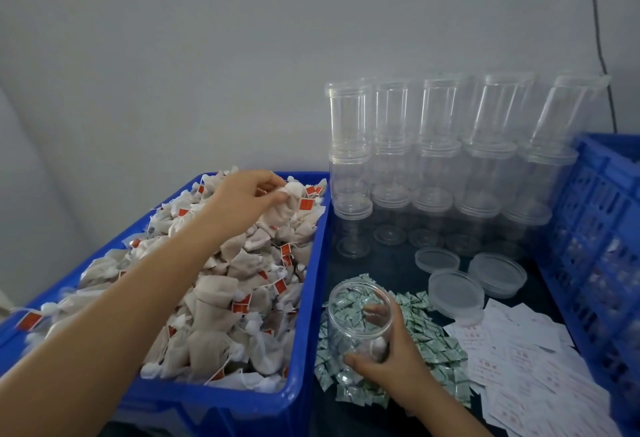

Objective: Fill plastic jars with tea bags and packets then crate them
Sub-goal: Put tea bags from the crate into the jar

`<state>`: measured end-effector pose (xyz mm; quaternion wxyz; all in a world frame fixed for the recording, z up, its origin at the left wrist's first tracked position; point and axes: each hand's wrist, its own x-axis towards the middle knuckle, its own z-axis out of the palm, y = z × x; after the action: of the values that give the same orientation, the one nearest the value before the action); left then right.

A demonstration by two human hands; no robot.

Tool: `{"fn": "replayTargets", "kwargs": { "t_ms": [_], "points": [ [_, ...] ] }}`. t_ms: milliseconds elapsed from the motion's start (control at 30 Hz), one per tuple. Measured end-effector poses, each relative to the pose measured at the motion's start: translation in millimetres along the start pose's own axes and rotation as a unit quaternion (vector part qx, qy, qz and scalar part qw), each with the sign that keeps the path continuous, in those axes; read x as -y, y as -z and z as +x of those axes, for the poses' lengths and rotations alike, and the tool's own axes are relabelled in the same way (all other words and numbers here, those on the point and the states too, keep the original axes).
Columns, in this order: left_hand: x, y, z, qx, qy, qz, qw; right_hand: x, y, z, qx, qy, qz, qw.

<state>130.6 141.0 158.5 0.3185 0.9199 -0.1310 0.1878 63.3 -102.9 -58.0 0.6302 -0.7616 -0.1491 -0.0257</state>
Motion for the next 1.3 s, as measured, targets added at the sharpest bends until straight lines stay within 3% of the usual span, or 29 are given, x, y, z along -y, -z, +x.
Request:
{"fn": "replayTargets", "kwargs": {
  "t_ms": [200,433,567,733,900,1033,1133,1300],
  "points": [
    [-36,-27,-32,0.14,-0.06,-0.063,0.986,-1,1,0,0.006,-0.006,0.008,1.0],
    [-41,-70,-48,0.206,-0.034,-0.139,0.968,-1,-1,1,-0.008,-0.02,-0.01,1.0],
    [-41,-89,-53,0.224,-0.037,-0.084,0.97,-4,-1,1,0.002,-0.026,0.014,1.0],
    [-46,-104,-58,0.185,-0.088,0.055,0.977,-5,-2,0,0.003,-0.032,0.032,0.999],
    [-54,-109,-63,0.159,-0.17,0.214,0.949,0,0,-1,0.005,-0.024,0.035,0.999],
    [-59,-110,-63,0.204,-0.172,0.302,0.915,2,-1,0,0.007,-0.002,0.037,0.999],
    [-60,-111,-65,0.222,-0.169,0.334,0.901,1,-2,0,0.003,0.008,0.037,0.999],
    [-58,-111,-64,0.223,-0.174,0.313,0.907,0,-2,0,0.01,0.001,0.036,0.999]
  ]
}}
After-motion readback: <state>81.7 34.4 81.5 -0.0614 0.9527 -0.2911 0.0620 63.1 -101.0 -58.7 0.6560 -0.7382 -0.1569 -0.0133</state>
